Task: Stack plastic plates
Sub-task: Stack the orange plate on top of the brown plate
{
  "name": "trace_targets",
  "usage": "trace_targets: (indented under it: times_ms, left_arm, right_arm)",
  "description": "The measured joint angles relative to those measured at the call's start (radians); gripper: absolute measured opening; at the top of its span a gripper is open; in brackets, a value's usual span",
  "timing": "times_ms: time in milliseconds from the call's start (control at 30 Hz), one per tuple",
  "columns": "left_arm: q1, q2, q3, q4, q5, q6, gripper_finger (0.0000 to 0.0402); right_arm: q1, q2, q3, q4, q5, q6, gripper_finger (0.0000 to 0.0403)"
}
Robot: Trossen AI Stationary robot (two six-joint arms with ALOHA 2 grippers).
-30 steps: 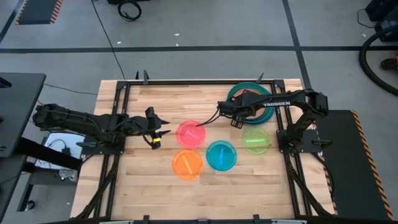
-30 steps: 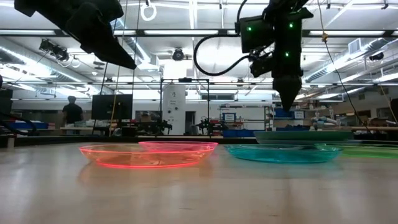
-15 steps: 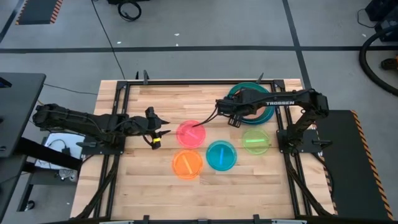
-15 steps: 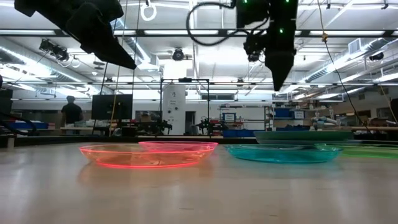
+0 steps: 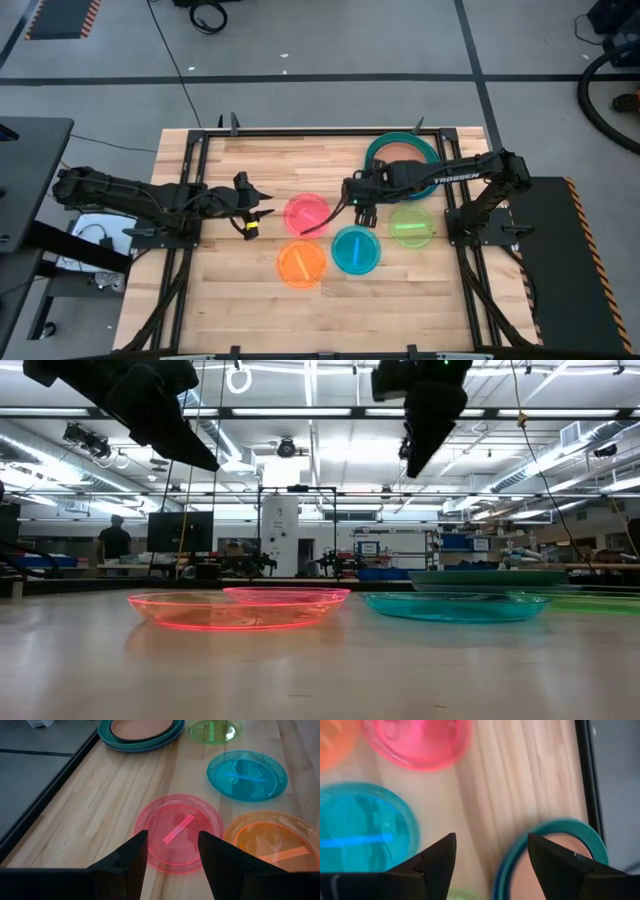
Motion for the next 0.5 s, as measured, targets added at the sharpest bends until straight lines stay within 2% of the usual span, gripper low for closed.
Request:
trace_targets:
  times_ms: [167,333,500]
  left_arm:
    - [0.000,0.000,0.000,0.000,0.000,-0.034,0.0181]
    - [0.000,0.000,0.000,-0.002,0.006,-0.109,0.0181]
    - [-0.006,0.009,0.001,-0.030,0.104,-0.170,0.0181]
  right_arm:
    - [0.048,0.000,-0.026,0.105,-0.006,0.016,0.0254]
    - [0.065,0.000,-0.113,0.266,-0.022,0.058,0.0252]
    - [0.108,0.000,-0.238,0.445,-0.064,-0.010,0.0242]
